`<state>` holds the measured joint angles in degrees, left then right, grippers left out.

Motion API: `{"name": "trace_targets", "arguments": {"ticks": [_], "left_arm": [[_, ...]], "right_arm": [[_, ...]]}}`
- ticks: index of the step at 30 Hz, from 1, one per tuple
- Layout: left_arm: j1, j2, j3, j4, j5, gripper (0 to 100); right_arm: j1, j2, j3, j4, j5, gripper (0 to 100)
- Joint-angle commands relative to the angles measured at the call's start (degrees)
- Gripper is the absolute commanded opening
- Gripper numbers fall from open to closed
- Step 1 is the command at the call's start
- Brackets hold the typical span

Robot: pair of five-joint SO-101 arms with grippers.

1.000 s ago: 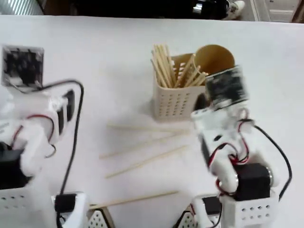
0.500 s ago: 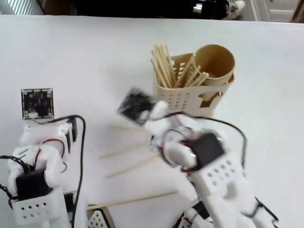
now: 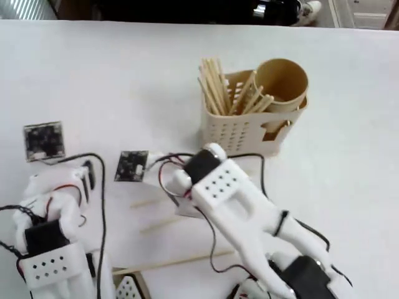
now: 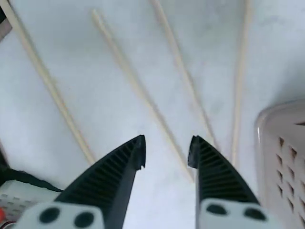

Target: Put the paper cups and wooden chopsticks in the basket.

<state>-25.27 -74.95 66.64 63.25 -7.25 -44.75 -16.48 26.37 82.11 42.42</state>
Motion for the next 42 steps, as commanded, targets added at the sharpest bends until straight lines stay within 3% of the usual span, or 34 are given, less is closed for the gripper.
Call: {"name": "trace_targets", "arguments": {"ticks": [1, 10, 17, 42], "left_arm": [[-4.1, -1.0, -0.6, -1.7, 1.4, 20], [-8.1, -0.9, -0.4, -3.6, 1.5, 20], [-8.1, -0.9, -0.4, -3.4, 1.5, 20], [-8.1, -1.0, 0.3, -3.3, 1.4, 20]], "right_arm": [[-0.2, 2.6, -2.3, -4.0, 0.4, 18.8], [-0.3, 11.8, -2.4, -11.9, 0.4, 20.1], [-0.3, 18.9, -5.0, -13.9, 0.9, 35.4], [0.0, 41.7, -25.5, -6.4, 0.4, 36.1]]}}
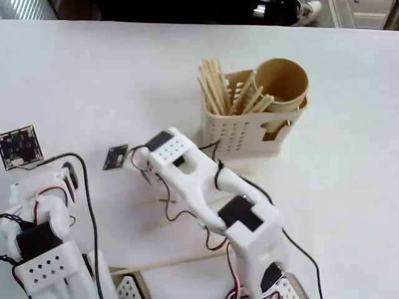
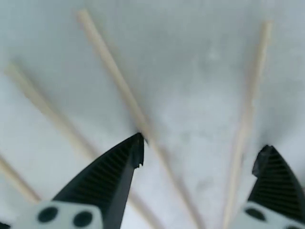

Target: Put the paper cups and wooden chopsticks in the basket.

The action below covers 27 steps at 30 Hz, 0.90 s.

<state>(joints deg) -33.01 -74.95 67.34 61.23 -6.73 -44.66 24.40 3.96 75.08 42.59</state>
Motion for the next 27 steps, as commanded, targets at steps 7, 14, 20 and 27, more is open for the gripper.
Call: {"name": "trace_targets", "arguments": {"ticks": [7, 14, 20, 27], "left_arm": [[-0.3, -1.0, -0.4, -1.2, 0.7, 20], [-0.3, -1.0, -0.4, -1.2, 0.7, 20], [-0.3, -1.0, -0.4, -1.2, 0.7, 20], [-0.3, -1.0, -0.4, -1.2, 0.7, 20]], "right_arm": [[-0.1, 4.6, -4.0, 1.9, 0.5, 30.7], [-0.9, 4.4, -4.0, 2.6, 0.6, 8.1], [-1.0, 4.4, -4.0, 2.7, 0.3, 7.3], [-0.7, -1.7, -4.0, 5.1, 0.3, 1.8]]}}
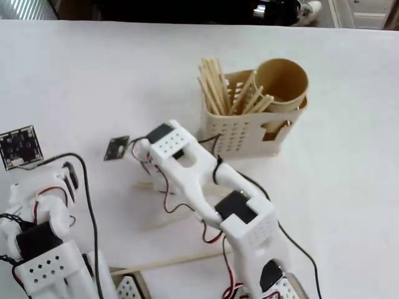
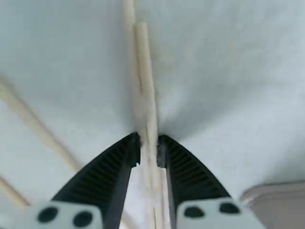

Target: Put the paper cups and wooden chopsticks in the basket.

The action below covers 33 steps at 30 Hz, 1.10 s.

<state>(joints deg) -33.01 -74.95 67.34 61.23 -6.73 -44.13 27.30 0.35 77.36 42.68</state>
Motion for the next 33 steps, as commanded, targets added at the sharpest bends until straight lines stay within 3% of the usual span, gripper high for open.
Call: {"name": "trace_targets", "arguments": {"ticks": [1, 16, 26, 33], "left_arm": [[-0.3, -1.0, -0.4, -1.2, 0.7, 20], [-0.3, -1.0, -0.4, -1.2, 0.8, 20], [-0.3, -1.0, -0.4, -1.3, 0.8, 20], [-0.3, -1.0, -0.3, -1.3, 0.7, 20]], "right_arm": [[-1.3, -6.3, -0.4, 3.6, 0.2, 1.8], [2.2, -28.4, -2.3, 10.2, -3.3, 1.8], [4.2, -48.9, -15.1, 9.8, -16.3, 1.8], [10.4, -64.1, -15.8, -3.4, -25.0, 1.8]]}}
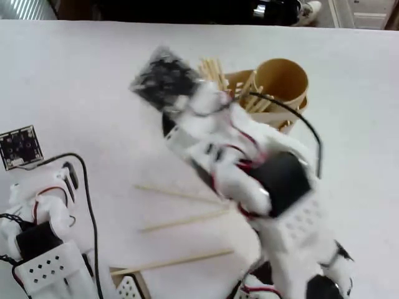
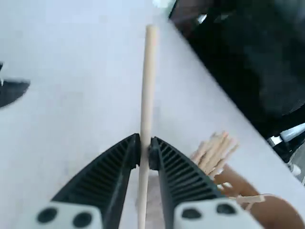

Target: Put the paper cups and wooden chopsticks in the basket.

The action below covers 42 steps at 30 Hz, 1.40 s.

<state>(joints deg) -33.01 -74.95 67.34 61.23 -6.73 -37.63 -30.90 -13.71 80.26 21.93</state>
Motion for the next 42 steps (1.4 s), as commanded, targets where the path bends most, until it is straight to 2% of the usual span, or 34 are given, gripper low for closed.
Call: {"name": "trace_targets", "arguments": {"ticks": [1, 8, 12, 18, 21, 24, 27, 30, 35, 39, 42], "left_arm": [[-0.3, -1.0, -0.3, -1.3, 0.7, 20], [-0.3, -1.1, 1.0, -2.7, 0.8, 20], [-0.3, -1.1, 1.1, -2.8, 0.9, 20], [-0.3, -1.1, 1.1, -2.8, 0.9, 20], [-0.2, -1.1, 1.1, -2.8, 0.9, 20], [-0.2, -1.1, 1.1, -2.8, 0.9, 20], [-0.2, -1.1, 1.1, -2.8, 0.9, 20], [-0.2, -1.1, 1.1, -2.8, 0.9, 20], [-0.2, -1.1, 1.1, -2.8, 0.9, 20], [-0.2, -1.1, 1.1, -2.8, 0.9, 20], [-0.2, -1.1, 1.1, -2.8, 0.9, 20]], "right_arm": [[5.9, -7.5, -0.6, -9.2, -5.9, 1.8], [18.0, -13.9, 17.0, -34.9, -14.5, 1.8], [21.4, -15.5, 31.1, -49.8, -17.2, 1.8], [23.7, -15.0, 47.3, -62.5, -17.1, 1.8], [23.6, -15.2, 51.7, -65.6, -16.4, 2.0], [23.3, -15.3, 51.5, -65.5, -14.9, 3.9], [23.3, -15.6, 48.9, -63.6, -15.2, 16.7], [23.2, -15.2, 42.1, -55.3, -15.1, 25.0], [21.2, -15.0, 26.9, -36.7, -14.5, 21.7], [12.0, -15.0, 22.3, -21.1, -5.6, 21.2], [6.6, -14.4, 25.0, -13.5, -2.4, 21.2]]}}
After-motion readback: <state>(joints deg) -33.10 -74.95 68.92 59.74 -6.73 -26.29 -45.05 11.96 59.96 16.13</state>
